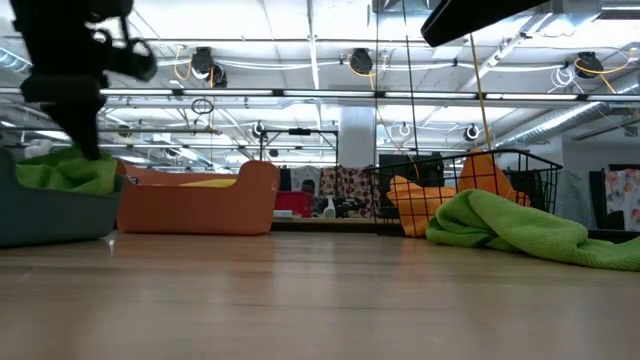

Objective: Sort microfiber towel by color & place in baskets
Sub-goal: Put the left green microfiber towel into the blue bin

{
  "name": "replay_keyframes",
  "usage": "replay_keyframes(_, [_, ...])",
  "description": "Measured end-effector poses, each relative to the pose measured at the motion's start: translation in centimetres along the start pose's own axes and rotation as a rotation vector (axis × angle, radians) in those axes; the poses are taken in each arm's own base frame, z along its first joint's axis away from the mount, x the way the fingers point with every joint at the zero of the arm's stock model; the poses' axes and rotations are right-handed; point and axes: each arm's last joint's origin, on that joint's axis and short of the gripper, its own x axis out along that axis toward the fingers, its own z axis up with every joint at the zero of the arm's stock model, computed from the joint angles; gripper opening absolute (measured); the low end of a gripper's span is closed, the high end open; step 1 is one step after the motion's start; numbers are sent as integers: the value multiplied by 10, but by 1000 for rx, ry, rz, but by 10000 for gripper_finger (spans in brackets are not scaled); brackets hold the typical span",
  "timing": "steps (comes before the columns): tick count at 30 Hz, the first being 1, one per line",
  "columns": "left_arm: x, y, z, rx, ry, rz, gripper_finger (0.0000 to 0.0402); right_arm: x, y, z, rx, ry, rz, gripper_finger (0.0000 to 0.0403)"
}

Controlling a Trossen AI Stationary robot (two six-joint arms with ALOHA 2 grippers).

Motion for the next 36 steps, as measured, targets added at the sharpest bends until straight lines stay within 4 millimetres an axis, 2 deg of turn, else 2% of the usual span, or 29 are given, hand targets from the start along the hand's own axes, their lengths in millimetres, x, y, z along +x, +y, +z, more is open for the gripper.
replay_keyframes(5, [16, -1, -18, -65, 51, 38, 17, -1, 1, 0, 7, 2, 8, 185])
replay_keyframes(10, [30, -11, -29, -85, 50, -30, 19, -1, 1, 0, 15, 2, 7, 185])
replay_keyframes(14, [33, -22, -33, -107, 12, -119, 19, -1, 1, 0, 20, 3, 7, 185])
replay_keyframes(18, [30, -25, -38, -77, 13, -134, 21, -1, 1, 0, 19, 3, 7, 185])
replay_keyframes(22, [19, -22, -38, -57, 20, -141, 37, -1, 1, 0, 18, 3, 7, 185])
replay_keyframes(32, [-34, -14, -27, -26, 1, -212, 122, -1, 0, -1, 14, 7, 5, 185])
replay_keyframes(36, [-36, -15, -26, -25, -96, -188, 134, -1, 0, -1, 15, 7, 5, 185])
